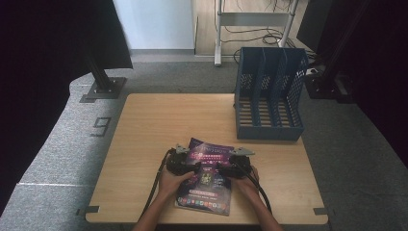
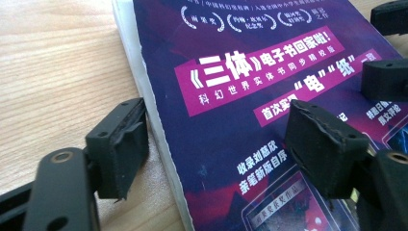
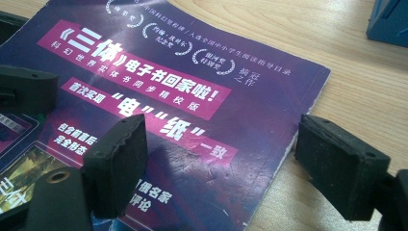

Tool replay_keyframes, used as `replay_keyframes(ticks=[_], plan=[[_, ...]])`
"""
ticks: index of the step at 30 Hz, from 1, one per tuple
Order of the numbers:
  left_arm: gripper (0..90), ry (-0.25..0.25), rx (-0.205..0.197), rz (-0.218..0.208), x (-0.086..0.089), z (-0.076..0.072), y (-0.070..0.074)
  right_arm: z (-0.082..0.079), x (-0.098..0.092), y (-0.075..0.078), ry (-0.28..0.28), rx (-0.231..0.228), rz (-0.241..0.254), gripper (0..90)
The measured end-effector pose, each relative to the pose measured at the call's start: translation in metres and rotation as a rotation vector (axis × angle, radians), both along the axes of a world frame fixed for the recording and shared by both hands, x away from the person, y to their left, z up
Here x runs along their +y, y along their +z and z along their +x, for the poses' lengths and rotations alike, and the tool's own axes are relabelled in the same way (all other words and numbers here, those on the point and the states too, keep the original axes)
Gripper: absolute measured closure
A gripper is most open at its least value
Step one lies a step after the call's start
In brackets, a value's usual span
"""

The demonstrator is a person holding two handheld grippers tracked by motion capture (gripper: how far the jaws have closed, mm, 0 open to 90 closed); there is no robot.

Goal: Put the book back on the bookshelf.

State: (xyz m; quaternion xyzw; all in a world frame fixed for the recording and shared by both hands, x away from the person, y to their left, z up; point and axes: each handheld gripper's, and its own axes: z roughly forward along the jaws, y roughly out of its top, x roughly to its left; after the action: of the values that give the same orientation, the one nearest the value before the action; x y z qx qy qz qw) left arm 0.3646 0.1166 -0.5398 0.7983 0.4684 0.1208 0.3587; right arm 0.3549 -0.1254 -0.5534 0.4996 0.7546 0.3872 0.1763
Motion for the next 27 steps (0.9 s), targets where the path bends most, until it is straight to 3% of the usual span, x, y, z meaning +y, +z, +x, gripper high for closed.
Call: replay_keyframes(ticks=[4,7,8,9,10,12,14,23,24,25,27], plan=[[27.7,-0.001,-0.014,-0.010,0.001,-0.002,0.004,0.000,0.000,0.000,-0.003,0.001,0.002,18.2],[29.2,-0.018,-0.019,-0.066,0.004,-0.004,0.010,0.000,0.000,0.000,-0.003,0.000,0.002,18.2],[30.1,-0.018,-0.019,-0.066,0.004,-0.004,0.010,0.000,0.000,0.000,-0.003,0.000,0.002,18.2],[32.1,-0.033,-0.016,-0.094,0.005,-0.005,0.012,0.000,0.000,0.000,-0.003,0.001,0.002,18.3],[34.2,-0.091,0.008,-0.165,0.003,-0.007,0.014,0.000,0.000,0.000,-0.004,0.001,0.003,18.2],[36.2,-0.113,-0.049,-0.114,-0.003,-0.013,0.018,0.000,0.000,0.000,-0.004,0.002,0.004,18.3],[37.1,-0.133,-0.054,-0.098,-0.005,-0.015,0.020,0.000,0.000,0.000,-0.004,0.002,0.005,18.3],[40.9,-0.129,-0.024,-0.095,-0.004,-0.008,0.020,0.000,0.000,0.000,-0.003,0.002,0.004,18.3],[42.7,-0.163,-0.020,-0.105,-0.008,-0.008,0.019,0.000,0.000,0.000,-0.003,0.003,0.004,18.3],[43.4,-0.163,-0.020,-0.105,-0.008,-0.008,0.019,0.000,0.000,0.000,-0.002,0.003,0.004,18.3],[44.9,-0.168,-0.035,-0.075,-0.014,-0.008,0.019,0.000,0.000,0.000,-0.003,0.003,0.005,18.3]])
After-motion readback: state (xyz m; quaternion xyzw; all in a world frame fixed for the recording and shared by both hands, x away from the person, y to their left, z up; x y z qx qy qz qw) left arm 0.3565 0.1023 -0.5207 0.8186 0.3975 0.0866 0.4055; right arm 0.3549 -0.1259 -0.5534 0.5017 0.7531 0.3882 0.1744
